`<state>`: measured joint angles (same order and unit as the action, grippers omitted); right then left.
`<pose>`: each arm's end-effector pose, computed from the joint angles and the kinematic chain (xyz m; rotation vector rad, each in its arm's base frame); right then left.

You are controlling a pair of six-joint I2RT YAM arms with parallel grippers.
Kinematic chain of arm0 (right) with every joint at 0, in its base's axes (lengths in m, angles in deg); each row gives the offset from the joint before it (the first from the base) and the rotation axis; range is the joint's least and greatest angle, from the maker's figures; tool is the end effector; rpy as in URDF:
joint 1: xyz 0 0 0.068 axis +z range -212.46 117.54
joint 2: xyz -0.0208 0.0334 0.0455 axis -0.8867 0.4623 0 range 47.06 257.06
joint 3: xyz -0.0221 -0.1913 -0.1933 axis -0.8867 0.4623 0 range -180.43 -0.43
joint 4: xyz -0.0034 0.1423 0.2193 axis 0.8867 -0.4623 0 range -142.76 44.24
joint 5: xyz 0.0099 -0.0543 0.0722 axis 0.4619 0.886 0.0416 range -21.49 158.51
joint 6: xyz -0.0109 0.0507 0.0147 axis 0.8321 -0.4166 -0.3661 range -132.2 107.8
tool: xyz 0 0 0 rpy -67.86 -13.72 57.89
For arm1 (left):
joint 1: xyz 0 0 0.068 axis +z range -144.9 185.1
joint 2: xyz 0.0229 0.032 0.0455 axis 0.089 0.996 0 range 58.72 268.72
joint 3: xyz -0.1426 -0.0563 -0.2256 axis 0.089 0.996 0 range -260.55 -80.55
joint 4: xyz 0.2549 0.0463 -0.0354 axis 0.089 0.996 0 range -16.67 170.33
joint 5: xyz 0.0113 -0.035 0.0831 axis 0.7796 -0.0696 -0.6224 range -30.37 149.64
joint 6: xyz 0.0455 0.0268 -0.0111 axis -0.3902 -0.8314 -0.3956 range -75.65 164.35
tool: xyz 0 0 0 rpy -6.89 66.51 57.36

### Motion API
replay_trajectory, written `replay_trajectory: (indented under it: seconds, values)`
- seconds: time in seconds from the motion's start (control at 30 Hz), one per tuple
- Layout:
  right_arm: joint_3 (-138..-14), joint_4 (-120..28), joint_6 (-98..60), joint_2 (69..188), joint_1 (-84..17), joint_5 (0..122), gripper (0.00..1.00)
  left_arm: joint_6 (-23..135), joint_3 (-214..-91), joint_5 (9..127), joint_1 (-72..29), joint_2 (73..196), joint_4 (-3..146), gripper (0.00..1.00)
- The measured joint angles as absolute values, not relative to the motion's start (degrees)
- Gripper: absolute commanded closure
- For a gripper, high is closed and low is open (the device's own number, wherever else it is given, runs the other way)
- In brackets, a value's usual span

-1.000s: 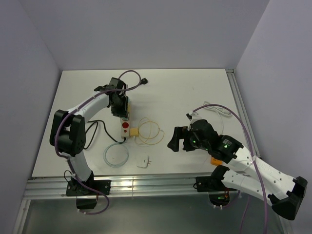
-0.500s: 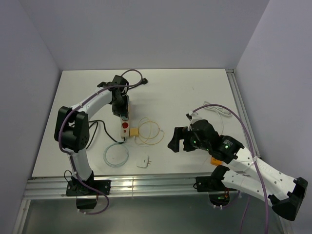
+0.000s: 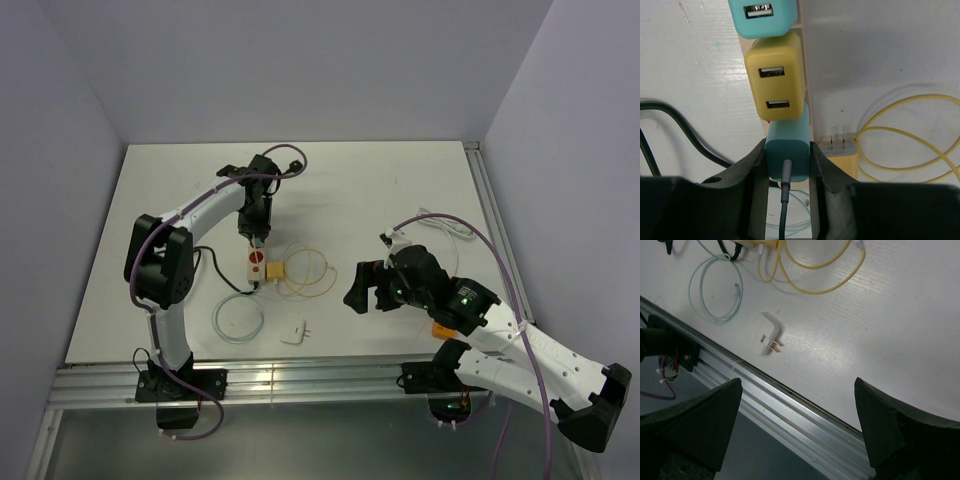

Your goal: Insert the plug

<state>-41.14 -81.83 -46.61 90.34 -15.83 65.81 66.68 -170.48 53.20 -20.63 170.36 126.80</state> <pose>0.1092 0.1180 0.2751 -0.2795 2.3570 0.7838 0.3576 -0.1679 0.2182 0.0642 2.8592 -0.0045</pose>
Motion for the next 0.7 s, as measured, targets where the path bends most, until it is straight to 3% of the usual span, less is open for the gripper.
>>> replay_trajectory:
  seconds: [0.7]
  values:
    - [-41.1, -81.8, -45.7, 90.3, -15.8, 65.8, 0.0, 66.8, -161.8, 59.0, -17.6, 166.2, 118.2, 1.0]
